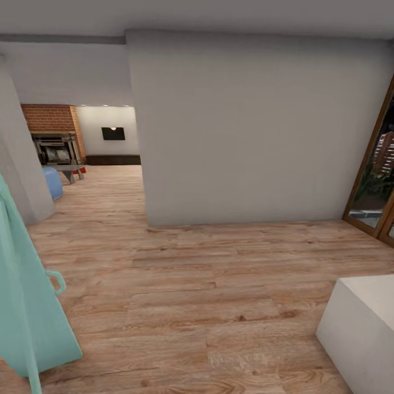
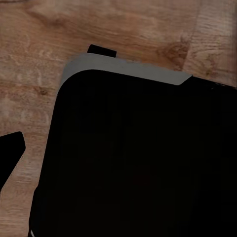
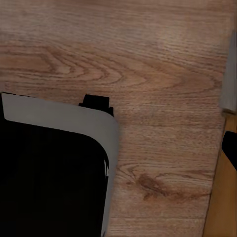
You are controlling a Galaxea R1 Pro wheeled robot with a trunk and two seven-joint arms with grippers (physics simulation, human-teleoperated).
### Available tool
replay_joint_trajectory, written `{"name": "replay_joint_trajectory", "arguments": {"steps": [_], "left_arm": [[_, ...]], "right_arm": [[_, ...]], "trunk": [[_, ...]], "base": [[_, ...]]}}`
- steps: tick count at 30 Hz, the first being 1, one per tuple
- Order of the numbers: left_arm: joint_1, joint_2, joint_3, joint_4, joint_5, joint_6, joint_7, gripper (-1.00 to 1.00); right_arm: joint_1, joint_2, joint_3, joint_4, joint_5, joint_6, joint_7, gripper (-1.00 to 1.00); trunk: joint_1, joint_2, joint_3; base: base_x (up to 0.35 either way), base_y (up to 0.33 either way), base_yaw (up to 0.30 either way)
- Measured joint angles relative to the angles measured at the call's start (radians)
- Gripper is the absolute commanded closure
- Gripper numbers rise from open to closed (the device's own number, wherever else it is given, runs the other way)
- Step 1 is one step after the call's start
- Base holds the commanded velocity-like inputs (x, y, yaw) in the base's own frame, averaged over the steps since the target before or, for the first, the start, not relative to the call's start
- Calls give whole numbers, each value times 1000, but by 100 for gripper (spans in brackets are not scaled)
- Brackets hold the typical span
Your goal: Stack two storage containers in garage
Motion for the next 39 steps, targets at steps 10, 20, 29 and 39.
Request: {"name": "replay_joint_trajectory", "arguments": {"steps": [10,20,29,39], "left_arm": [[0,0,0,0,0,0,0,-100],[0,0,0,0,0,1,0,-100],[0,0,0,0,0,1,0,-100],[0,0,0,0,0,1,0,-100]], "right_arm": [[0,1,0,0,-1,-7,-1,-100],[0,0,-2,0,-1,-11,-7,-100],[0,0,-1,0,3,-11,-9,-100],[0,0,1,0,3,-9,-10,-100]], "trunk": [[0,0,0],[0,0,0],[0,0,0],[0,0,0]], "base": [[323,0,0],[324,0,157],[324,0,71],[324,0,1]]}}
